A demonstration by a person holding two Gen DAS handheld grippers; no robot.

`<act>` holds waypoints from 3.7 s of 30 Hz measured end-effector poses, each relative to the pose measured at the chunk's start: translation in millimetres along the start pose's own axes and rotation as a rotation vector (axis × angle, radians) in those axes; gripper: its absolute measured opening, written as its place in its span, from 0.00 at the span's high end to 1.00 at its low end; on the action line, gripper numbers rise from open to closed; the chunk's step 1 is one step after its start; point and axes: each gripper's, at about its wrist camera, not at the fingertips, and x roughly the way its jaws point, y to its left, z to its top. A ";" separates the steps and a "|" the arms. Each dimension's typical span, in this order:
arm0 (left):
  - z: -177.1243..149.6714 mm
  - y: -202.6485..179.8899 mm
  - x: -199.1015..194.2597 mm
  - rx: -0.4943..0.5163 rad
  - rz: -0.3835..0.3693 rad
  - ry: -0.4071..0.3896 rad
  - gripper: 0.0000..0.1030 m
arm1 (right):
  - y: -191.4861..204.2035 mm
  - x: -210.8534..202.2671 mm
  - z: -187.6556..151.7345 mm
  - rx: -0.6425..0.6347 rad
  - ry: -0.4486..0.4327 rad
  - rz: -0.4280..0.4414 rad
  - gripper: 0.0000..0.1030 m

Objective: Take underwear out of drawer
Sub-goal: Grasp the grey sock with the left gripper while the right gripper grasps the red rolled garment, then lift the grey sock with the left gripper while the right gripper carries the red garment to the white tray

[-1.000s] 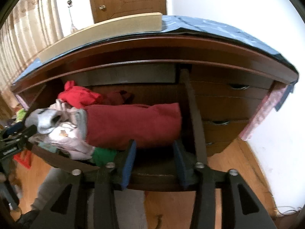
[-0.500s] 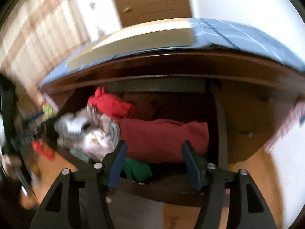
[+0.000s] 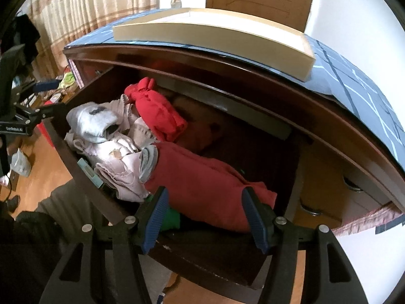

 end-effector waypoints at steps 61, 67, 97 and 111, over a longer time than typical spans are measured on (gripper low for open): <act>8.5 -28.6 76.2 0.013 -0.166 0.280 0.36 | -54.8 55.7 8.5 0.576 0.109 0.349 0.53; 3.7 -7.9 63.9 -0.103 -0.209 0.237 0.63 | -48.8 52.7 -2.1 0.679 0.029 0.458 0.53; 41.6 0.6 -20.8 -0.179 -0.176 -0.153 0.79 | -27.5 9.3 4.3 0.830 -0.197 0.768 0.53; 111.4 16.6 -30.9 -0.201 -0.070 -0.312 0.79 | -43.4 -0.6 110.8 0.856 -0.334 0.682 0.53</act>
